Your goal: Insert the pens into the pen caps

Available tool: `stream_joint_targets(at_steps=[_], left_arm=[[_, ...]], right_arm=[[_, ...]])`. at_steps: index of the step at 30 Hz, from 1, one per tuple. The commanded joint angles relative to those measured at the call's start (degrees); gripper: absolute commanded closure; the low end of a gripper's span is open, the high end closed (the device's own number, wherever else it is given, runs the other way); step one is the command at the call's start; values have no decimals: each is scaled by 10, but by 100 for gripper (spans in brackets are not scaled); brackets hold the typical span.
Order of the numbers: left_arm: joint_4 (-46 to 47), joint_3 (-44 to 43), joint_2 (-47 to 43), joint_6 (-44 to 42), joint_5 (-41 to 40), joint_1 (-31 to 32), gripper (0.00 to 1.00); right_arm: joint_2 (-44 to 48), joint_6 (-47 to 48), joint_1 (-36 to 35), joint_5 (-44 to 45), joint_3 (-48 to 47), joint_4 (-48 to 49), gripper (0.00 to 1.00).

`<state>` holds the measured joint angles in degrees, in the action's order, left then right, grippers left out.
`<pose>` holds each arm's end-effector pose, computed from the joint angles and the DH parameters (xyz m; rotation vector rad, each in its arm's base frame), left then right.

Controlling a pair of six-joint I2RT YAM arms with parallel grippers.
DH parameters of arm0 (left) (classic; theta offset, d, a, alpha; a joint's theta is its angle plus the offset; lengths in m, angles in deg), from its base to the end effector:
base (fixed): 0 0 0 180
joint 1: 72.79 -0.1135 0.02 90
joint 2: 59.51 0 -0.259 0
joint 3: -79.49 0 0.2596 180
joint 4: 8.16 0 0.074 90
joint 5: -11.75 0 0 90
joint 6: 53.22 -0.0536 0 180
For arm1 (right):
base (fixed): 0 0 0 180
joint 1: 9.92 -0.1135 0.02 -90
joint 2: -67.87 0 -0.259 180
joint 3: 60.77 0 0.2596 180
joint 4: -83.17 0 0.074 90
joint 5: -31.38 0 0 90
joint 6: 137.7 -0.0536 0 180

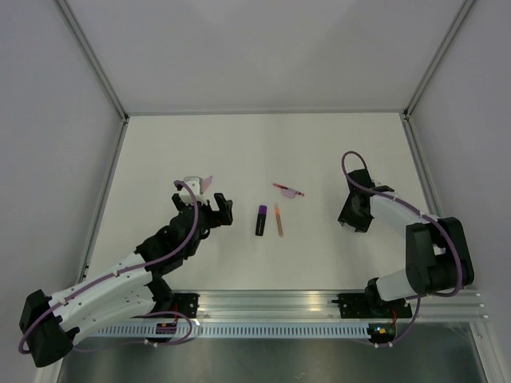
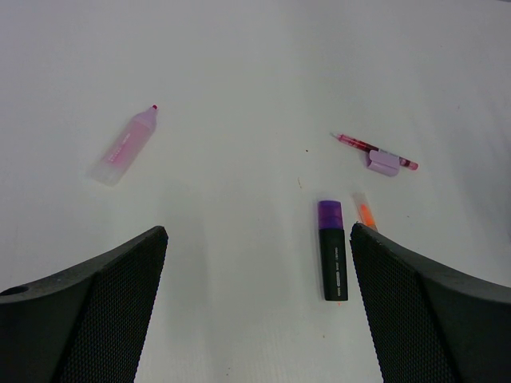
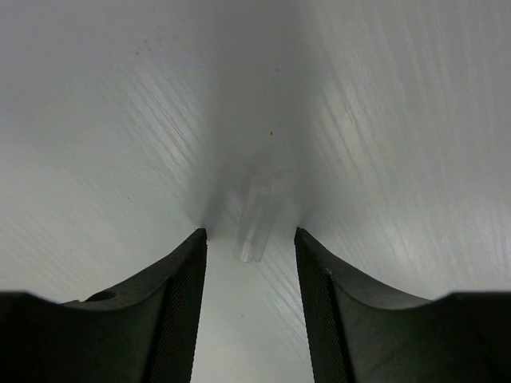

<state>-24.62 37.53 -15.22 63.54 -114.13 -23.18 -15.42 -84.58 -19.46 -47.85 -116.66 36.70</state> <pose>0.1569 -0.1359 0.2460 -0.0525 1.8475 -0.3388 0.2535 0.0325 0.1296 0.7002 2.7201 -0.0865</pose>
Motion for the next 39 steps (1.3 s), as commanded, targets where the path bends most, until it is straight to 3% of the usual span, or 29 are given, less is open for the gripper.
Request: stream_joint_targets(at_steps=[1,10,19,25,32,39], left_arm=[[11,-10,1,-22,-6,1,0],[11,-11,4,-22,-7,1,0],[12,-11,11,-22,-6,1,0],[19,-14,22,-32,16,1,2],[21,-25,23,-30,108,1,4],[-23,-102,83,-28,95,1,3]], right_arm=[[-20,-34,-1,1,-3,19,48],[-43,-47,-1,7,17,52,67],[-55,-14,-1,15,0,58,99],[-51,12,-1,-17,-5,82,100],[-7,44,-2,-46,0,142,100],[-43,55,-11,-100,21,235,100]])
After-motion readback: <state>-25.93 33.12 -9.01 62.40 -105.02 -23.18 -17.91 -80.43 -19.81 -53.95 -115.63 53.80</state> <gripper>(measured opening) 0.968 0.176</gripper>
